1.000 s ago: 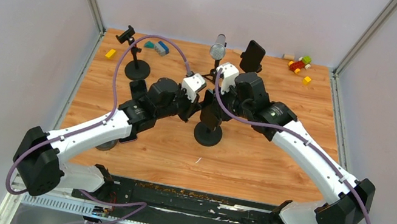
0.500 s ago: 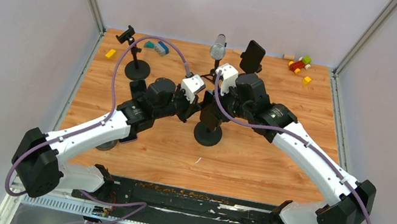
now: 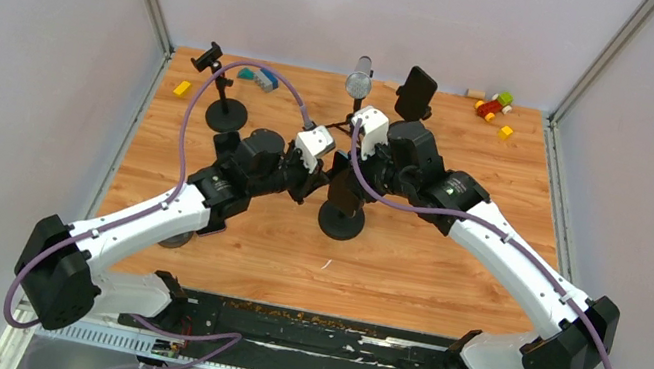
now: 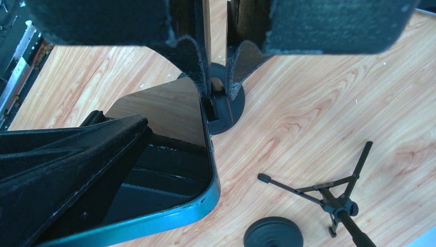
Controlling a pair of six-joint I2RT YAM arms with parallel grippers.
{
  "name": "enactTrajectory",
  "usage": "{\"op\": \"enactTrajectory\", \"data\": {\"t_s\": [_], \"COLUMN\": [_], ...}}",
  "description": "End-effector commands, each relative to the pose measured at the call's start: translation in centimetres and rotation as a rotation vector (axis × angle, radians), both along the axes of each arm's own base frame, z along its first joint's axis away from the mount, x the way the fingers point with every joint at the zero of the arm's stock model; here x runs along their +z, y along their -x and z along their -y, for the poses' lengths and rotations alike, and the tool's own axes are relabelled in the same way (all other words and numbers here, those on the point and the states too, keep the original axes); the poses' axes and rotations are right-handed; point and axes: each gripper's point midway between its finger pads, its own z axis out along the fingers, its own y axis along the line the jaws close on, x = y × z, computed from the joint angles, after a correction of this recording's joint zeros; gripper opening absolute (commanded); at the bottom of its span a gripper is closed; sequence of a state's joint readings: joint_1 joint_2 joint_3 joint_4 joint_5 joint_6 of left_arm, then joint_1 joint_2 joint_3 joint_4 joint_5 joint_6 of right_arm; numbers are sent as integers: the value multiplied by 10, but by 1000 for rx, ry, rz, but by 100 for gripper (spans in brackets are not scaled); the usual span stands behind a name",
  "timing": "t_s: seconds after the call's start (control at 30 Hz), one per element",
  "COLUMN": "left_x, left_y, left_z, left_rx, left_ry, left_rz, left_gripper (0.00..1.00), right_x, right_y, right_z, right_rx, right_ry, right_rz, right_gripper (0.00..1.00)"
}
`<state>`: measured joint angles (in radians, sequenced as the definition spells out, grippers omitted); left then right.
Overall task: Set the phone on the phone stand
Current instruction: Install the phone on the phone stand.
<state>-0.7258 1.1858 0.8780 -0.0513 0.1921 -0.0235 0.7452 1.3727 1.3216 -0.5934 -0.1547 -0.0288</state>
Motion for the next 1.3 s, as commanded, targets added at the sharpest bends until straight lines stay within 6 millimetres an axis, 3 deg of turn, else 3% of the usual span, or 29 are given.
{"op": "enactTrajectory", "data": {"t_s": [0.0,0.5,0.97,1.07,1.17,1.27], "left_x": [25,29,41,37,31,26], "left_y": [70,66,97,87,66,61], "left_z": [31,30,40,36,27,21], "left_rx": [-332,-304,-469,-409,-292,-262], "left_ry": [108,109,190,164,106,69], "left_rz": [-45,-42,-90,-83,-40,-26], "left_gripper": [0,3,4,4,6,10], "right_x": [6,2,1,2,2,3], "right_y": [-68,-72,-69,-69,-69,-70], "right_z": [40,45,40,40,41,41], "right_rx": [-242,-249,-221,-218,-214,-212], "right_ry": [129,125,116,116,114,112], "right_rz": [199,183,174,175,176,177], "right_gripper": [0,0,0,0,0,0]}}
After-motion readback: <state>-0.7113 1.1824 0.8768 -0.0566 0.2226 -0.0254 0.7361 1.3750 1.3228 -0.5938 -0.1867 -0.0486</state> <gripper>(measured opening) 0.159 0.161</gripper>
